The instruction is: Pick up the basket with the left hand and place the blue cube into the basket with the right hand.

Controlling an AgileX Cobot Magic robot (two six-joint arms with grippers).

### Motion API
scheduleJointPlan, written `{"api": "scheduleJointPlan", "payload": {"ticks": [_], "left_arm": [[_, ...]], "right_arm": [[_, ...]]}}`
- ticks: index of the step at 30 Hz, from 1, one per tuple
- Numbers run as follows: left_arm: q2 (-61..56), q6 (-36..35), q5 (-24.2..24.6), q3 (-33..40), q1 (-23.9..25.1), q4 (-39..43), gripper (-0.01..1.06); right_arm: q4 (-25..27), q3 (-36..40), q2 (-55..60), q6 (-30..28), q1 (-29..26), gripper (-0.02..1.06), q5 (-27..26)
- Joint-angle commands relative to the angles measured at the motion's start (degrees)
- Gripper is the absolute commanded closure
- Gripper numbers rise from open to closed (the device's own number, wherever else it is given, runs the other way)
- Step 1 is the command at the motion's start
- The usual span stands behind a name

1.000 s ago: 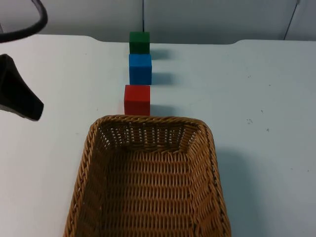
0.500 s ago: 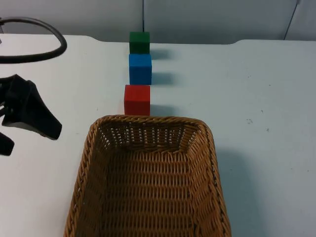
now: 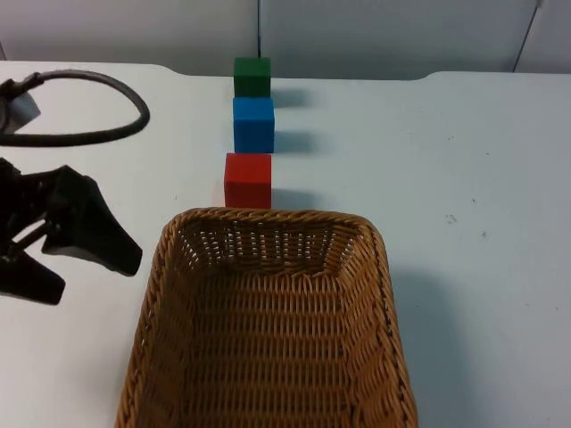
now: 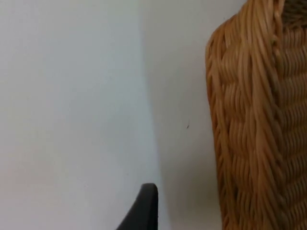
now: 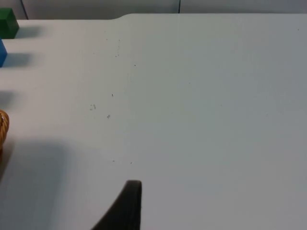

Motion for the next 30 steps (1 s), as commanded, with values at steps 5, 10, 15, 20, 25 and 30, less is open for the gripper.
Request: {"api": "scheduleJointPlan", "payload": {"ticks": [5, 10, 15, 20, 25, 30], "left_arm": [[0.45, 0.72, -7.68, -0.11, -6.99, -0.57, 0.20], [0.45, 0.61, -9.07, -0.11, -8.75, -1.76, 0.20], [0.68, 0.61, -9.74, -0.11, -8.87, -2.11, 0.20], [2.79, 0.61, -9.64, -0.11, -8.87, -2.28, 0.20], [6.20, 0.61, -8.77, -0.11, -8.87, -3.27, 0.20], [8.38, 0.61, -8.77, -0.11, -8.87, -3.49, 0.20]], "right_arm": [[-0.55, 0.28, -0.13, 0.21, -0.44, 0.00, -0.30], [-0.55, 0.28, -0.13, 0.21, -0.44, 0.00, -0.30], [-0.55, 0.28, -0.13, 0.21, -0.44, 0.00, -0.30], [-0.55, 0.28, -0.13, 0.21, -0.44, 0.00, -0.30], [-0.55, 0.28, -0.13, 0.21, -0.44, 0.00, -0.30], [-0.55, 0.28, -0.13, 0.21, -0.44, 0.00, -0.30]]}}
